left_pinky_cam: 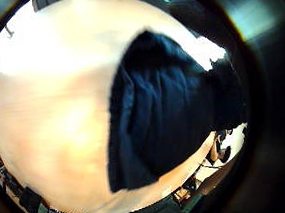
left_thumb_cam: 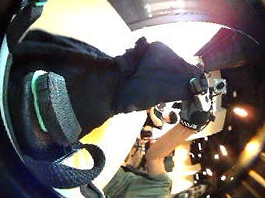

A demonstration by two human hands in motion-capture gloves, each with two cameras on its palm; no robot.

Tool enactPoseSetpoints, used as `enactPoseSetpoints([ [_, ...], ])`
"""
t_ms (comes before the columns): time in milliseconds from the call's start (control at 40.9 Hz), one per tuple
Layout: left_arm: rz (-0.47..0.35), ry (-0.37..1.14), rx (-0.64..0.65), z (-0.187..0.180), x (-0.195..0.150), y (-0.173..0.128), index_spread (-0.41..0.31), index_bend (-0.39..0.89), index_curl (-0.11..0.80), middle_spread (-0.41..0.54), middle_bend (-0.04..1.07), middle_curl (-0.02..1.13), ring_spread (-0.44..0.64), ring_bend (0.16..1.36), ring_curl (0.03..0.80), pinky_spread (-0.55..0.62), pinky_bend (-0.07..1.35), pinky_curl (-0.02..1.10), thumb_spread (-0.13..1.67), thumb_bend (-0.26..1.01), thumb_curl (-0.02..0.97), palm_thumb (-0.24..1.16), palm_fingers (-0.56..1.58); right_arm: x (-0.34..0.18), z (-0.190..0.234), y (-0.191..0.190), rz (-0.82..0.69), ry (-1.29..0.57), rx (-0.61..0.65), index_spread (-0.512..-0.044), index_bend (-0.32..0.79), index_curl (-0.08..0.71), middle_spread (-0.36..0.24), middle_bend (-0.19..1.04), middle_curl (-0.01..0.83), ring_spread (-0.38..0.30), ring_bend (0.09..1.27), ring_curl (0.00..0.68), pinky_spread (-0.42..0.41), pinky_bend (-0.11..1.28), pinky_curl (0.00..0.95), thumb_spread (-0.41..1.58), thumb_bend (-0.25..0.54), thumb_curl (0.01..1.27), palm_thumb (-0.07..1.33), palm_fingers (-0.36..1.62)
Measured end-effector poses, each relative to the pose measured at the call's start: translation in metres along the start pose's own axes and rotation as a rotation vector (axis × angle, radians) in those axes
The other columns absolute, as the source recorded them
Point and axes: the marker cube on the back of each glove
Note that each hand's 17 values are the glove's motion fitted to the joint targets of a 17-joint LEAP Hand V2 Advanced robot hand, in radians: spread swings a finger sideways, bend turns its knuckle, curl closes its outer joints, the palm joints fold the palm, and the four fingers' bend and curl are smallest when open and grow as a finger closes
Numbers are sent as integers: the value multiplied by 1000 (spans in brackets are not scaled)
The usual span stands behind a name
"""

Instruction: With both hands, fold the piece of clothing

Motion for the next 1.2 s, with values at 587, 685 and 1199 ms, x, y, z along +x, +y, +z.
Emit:
enactPoseSetpoints([
  [587, 61, -219, 293, -94, -41, 6, -133, 155, 407, -51, 215, 406, 75, 527, 349, 381, 188, 307, 1543, 179, 301, 482, 533, -70, 173, 97, -288, 100, -321, -222, 23, 53, -113, 263, 464, -223, 686, 438, -310, 775, 385, 608, -24, 610, 1160, 1017],
  [685, 57, -236, 283, -90, -43, 7, -135, 157, 406, -55, 212, 411, 70, 510, 345, 380, 186, 305, 1540, 178, 305, 488, 535, -73, 186, 108, -337, 95, -378, -223, 34, 57, -106, 245, 464, -218, 662, 434, -302, 767, 382, 609, -24, 613, 1158, 995],
  [1199, 79, -242, 230, -87, -31, 21, -136, 155, 397, -69, 197, 427, 78, 481, 343, 378, 176, 287, 1530, 176, 319, 515, 537, -51, 99, 96, -516, -372, -658, -209, 178, 194, 32, 168, 447, -5, 357, 376, 82, 554, 344, 1095, -24, 542, 1004, 521],
])
